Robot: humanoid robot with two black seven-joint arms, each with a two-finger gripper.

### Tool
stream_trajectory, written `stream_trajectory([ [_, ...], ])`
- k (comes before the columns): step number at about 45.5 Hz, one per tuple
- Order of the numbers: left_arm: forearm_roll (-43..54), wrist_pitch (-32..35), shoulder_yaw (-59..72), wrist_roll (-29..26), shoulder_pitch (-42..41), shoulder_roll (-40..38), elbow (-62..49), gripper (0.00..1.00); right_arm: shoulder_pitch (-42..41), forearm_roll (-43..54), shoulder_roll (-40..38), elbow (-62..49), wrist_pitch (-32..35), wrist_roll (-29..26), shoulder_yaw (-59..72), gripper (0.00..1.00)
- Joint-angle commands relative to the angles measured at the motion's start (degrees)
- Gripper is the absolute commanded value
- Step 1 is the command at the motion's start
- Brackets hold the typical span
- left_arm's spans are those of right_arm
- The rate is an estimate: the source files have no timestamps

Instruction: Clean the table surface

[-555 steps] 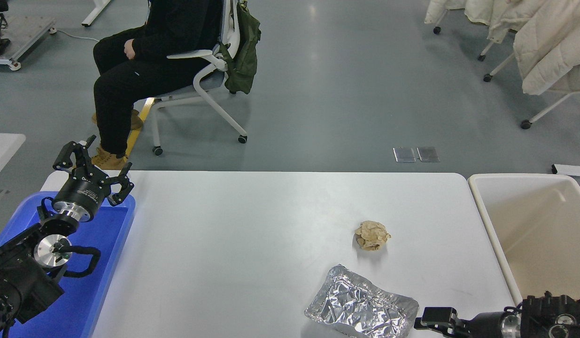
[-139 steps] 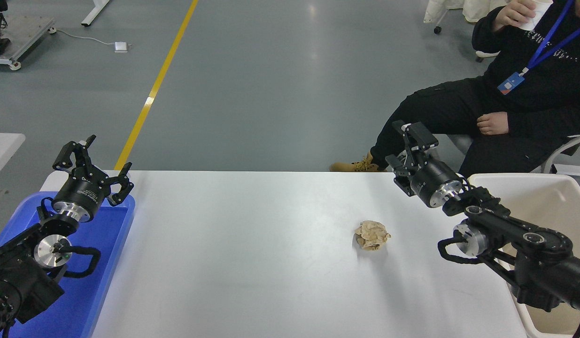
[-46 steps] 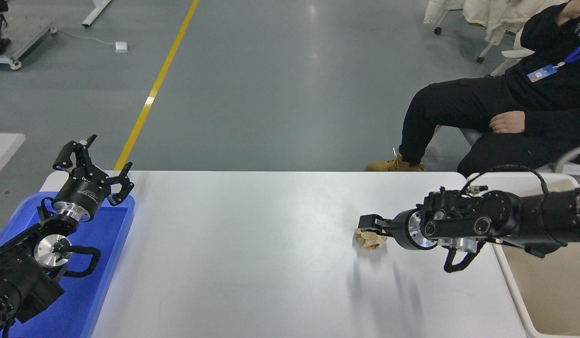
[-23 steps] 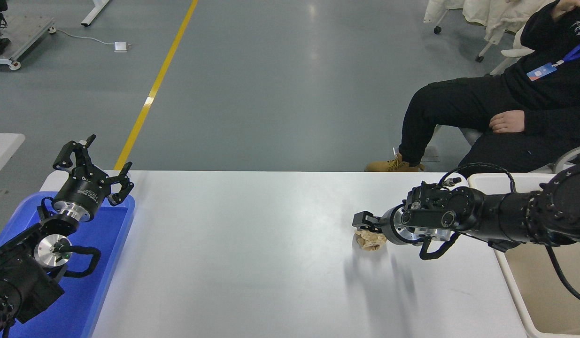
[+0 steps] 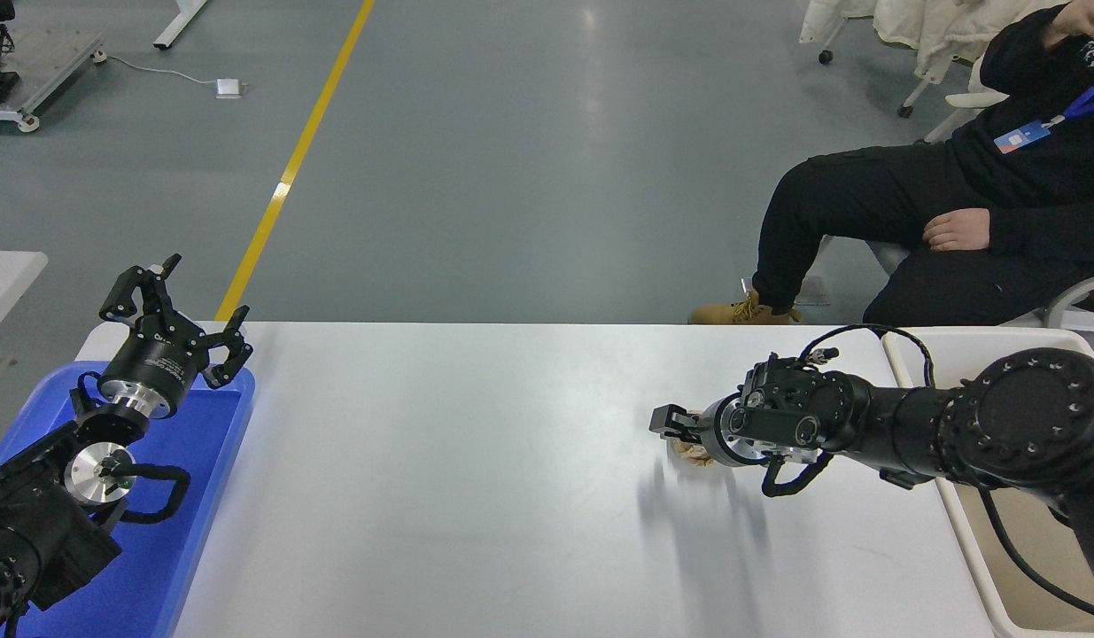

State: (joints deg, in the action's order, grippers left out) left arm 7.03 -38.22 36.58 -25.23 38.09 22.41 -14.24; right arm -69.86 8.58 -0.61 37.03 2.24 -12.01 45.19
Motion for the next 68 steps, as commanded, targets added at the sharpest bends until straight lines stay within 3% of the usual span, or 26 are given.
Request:
stream_trajectory([
  [1,0.0,0.0,0.0,0.0,0.1,0.0,0.0,1.00,2.4,0.6,0.6,-8.1,1.6,0.0,0.1,0.98],
  [5,0.0,0.0,0.0,0.0,0.0,0.0,0.0,1.00,2.8,0.7,0.6,-9.1,1.8,0.1,0.2,0.93],
  [35,0.0,0.0,0.0,0.0,0.1,0.0,0.0,1.00,2.0,5.0,0.6,-7.5,10.6,0.1,0.2,0.99],
  [47,0.0,0.0,0.0,0.0,0.1,0.0,0.0,1.00,3.2,5.4,0.6,-7.6,10.9,0.1,0.1,0.95],
  [51,0.0,0.0,0.0,0.0,0.1,0.0,0.0,1.00,3.2,5.4,0.6,-7.6,10.9,0.2,0.1,0.83],
  [60,0.0,0.0,0.0,0.0,0.1,0.0,0.0,1.00,1.8,5.5,0.6,-7.4,14.1,0.1,0.3,0.03],
  [68,0.0,0.0,0.0,0.0,0.1,0.0,0.0,1.00,0.0,4.7,0.6,-7.4,16.4,0.1,0.3,0.00],
])
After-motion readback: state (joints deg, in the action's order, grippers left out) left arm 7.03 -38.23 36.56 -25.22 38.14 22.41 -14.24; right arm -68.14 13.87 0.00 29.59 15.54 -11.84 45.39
